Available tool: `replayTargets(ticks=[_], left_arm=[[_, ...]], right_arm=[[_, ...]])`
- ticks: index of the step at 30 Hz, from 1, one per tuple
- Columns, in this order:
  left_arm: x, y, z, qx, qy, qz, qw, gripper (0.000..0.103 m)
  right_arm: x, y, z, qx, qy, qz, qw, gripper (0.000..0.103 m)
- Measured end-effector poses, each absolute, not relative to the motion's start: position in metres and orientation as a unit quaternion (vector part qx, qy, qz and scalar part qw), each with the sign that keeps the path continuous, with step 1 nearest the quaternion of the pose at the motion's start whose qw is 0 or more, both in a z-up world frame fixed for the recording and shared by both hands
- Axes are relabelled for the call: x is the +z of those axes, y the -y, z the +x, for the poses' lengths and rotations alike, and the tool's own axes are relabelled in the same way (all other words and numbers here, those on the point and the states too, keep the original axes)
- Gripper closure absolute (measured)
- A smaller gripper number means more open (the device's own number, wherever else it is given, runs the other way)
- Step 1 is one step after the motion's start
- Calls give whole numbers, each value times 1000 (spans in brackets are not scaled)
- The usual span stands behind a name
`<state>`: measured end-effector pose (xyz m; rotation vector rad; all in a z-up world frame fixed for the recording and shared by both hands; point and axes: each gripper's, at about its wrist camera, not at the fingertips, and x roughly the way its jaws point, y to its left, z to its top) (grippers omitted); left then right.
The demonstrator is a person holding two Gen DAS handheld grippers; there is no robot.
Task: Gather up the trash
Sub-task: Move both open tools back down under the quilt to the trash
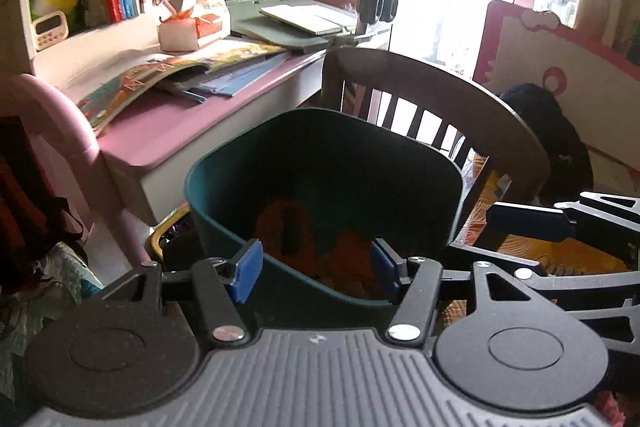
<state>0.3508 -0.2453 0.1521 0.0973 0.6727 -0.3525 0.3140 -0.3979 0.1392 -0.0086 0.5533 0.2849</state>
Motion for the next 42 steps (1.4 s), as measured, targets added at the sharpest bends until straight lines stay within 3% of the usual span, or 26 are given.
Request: replayTargets(ticks=[12,16,24,34,42], left_arm=[[171,176,279,-147,-300,32,942,38],[164,144,262,-125,-302,27,945,29],[139,69,236,-83,-310,1,947,23],[59,-24,218,-35,-344,-47,937,17],[-63,-75,225,-4,-413,-73,908,14]], right_arm=[[159,347,262,181,-258,-5,949,49],[154,318,251,203,-269,-5,942,49],[129,258,246,250,-296,6,922,48],[42,185,265,285,-364,21,886,48],[-95,133,304,256,-506,67,821,47]])
